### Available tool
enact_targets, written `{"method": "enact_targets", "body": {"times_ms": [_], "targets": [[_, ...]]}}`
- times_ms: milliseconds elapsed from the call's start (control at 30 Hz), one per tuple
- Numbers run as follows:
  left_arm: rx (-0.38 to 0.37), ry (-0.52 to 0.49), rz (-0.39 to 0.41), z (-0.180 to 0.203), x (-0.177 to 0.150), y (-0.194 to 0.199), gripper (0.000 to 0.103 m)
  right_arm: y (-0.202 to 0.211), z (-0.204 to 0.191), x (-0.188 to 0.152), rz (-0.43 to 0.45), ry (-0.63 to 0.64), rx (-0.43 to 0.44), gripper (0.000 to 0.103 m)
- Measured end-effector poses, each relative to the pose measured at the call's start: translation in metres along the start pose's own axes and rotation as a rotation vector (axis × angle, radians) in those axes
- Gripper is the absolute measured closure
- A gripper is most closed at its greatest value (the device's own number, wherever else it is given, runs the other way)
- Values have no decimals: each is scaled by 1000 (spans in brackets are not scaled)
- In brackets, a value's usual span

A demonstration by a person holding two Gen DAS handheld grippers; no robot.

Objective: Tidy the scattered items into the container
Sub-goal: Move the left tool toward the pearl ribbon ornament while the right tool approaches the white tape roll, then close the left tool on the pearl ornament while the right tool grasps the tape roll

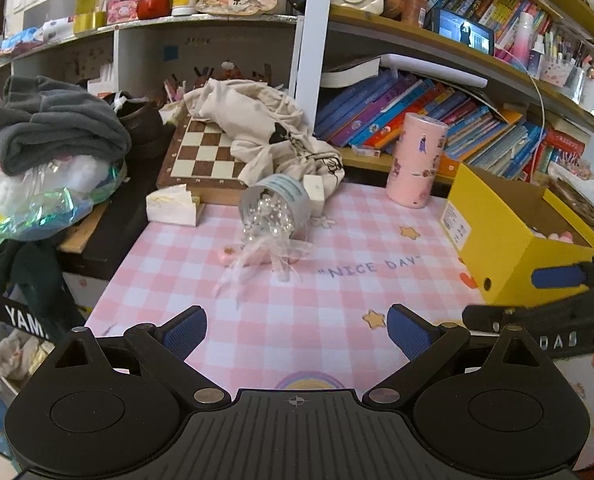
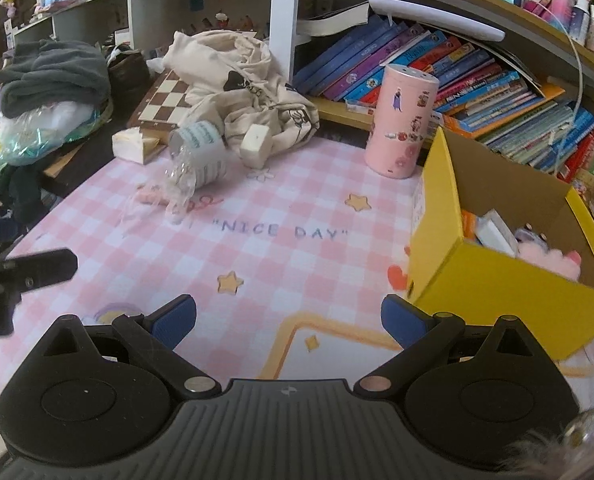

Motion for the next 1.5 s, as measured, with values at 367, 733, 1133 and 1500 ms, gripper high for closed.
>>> {"method": "enact_targets", "body": {"times_ms": [367, 733, 1133, 1500], "targets": [[43, -34, 2, -9, 26, -52, 5, -56, 1, 64, 39, 27, 39, 3], [53, -8, -31, -26, 42, -113, 15, -112, -19, 115, 57, 68, 110, 3], [50, -20, -88, -25, 43, -165, 48, -157, -54, 145, 60, 131, 195, 3], [62, -9, -79, -20, 40, -177, 71, -191, -83, 153, 40, 194, 258, 6]]}}
Point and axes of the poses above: each gripper's, at about its wrist camera, not at the fingertips, and y roughly against the way its jaws point, z to its right, x to its top, the point moved 7 cm from there along -y, roughly the way its jaws point, and after that the axes turned 1 degree about y, right-handed, at the moved point
